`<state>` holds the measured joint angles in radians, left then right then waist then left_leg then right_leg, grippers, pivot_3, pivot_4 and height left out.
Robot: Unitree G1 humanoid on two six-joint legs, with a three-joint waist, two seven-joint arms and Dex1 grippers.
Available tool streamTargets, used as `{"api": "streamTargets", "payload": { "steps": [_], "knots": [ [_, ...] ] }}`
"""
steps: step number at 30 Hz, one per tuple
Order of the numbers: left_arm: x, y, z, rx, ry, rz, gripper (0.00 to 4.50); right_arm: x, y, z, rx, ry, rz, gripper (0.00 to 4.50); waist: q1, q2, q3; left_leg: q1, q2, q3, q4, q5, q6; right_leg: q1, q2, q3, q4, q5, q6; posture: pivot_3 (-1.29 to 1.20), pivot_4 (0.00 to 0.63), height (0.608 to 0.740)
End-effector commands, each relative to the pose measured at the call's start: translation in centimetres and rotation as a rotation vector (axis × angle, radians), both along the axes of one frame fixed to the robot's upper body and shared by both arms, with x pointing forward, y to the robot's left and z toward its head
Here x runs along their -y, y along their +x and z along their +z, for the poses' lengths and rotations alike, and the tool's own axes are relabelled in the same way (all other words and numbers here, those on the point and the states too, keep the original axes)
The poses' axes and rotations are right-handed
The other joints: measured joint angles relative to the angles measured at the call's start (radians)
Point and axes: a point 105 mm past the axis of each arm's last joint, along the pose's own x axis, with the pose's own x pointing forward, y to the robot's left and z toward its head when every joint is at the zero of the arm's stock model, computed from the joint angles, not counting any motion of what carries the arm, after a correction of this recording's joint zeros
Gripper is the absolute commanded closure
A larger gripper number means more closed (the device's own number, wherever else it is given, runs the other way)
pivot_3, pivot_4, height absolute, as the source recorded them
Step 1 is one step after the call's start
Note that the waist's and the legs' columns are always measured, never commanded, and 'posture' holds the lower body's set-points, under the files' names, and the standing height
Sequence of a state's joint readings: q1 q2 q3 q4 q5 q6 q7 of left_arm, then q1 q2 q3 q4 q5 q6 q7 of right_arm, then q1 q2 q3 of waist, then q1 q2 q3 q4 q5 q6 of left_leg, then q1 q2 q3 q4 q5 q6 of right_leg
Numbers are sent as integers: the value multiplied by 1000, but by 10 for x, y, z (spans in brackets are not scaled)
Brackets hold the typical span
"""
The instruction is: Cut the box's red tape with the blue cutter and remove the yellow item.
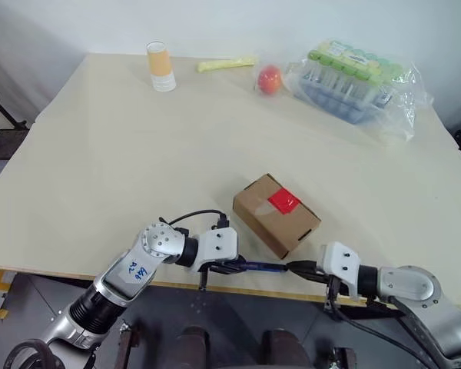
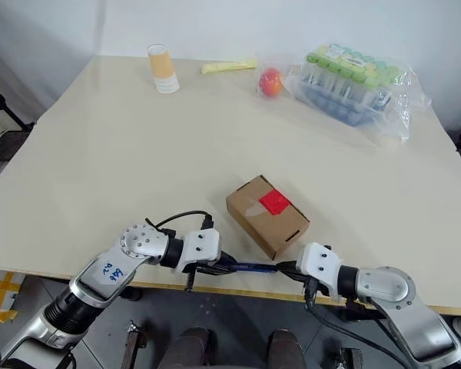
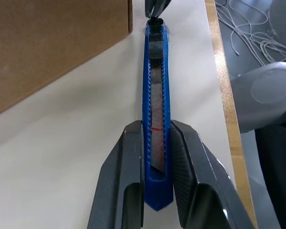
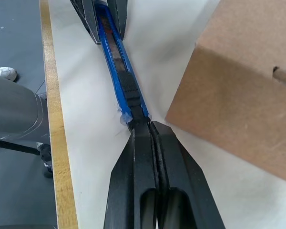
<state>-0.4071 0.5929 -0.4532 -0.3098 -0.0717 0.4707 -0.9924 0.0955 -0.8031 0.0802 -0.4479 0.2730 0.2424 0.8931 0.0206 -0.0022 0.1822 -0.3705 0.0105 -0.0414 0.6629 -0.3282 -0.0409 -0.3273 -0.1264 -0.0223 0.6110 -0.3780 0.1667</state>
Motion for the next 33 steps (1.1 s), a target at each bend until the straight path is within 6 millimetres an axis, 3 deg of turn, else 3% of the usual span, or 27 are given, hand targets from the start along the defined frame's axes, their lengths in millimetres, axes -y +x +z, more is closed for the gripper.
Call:
{"api": "streamTargets", "payload": {
  "steps": [1, 14, 21, 25, 29, 31, 33],
  "knots": [
    [-1, -1, -3, 21, 34, -10, 4071, -10, -3, -8, -33, 9, 28, 4455, 1, 0, 0, 0, 0, 0, 0, 0, 0, 0, 0, 0, 0, 0, 0, 0, 150, 740],
    [-2, 4, -3, 29, 30, 16, 4071, -47, -12, -11, -35, 50, 123, 4455, 1, 0, 0, 0, 0, -1, 0, 0, 0, 0, 0, 0, 1, 0, 0, 0, 150, 740],
    [-4, 5, -3, 41, 24, 17, 4071, -50, -12, -9, -54, 89, 111, 4455, 0, 0, 0, -1, 0, -1, 1, 0, 0, 0, 0, 0, 1, 0, 0, 0, 150, 740],
    [-7, 4, -2, 74, 4, 4, 4071, -44, -23, 11, -65, 208, 122, 4455, 2, 0, 0, -1, 0, -1, 0, 0, 0, 0, 0, 0, 1, 0, 0, 0, 150, 740],
    [-10, 2, 19, 224, -181, -25, 4071, -32, -34, 37, -135, 348, 75, 4455, 0, 0, 0, -1, 0, -1, 0, 0, 0, 0, 0, -1, 2, 0, 0, 0, 150, 740],
    [-20, -7, 25, 270, -225, -77, 4071, -26, -42, 51, -255, 450, 47, 4455, 0, 0, 0, -1, 1, -1, 0, 0, 0, 0, 0, -1, 1, 0, 0, 0, 150, 740],
    [-32, -21, 29, 328, -231, -174, 4071, -23, -59, 69, -428, 546, 79, 4080, 2, 0, 0, -1, 1, -2, 0, 0, 0, 1, -1, -2, 1, 0, 0, 0, 150, 740]
  ]
}}
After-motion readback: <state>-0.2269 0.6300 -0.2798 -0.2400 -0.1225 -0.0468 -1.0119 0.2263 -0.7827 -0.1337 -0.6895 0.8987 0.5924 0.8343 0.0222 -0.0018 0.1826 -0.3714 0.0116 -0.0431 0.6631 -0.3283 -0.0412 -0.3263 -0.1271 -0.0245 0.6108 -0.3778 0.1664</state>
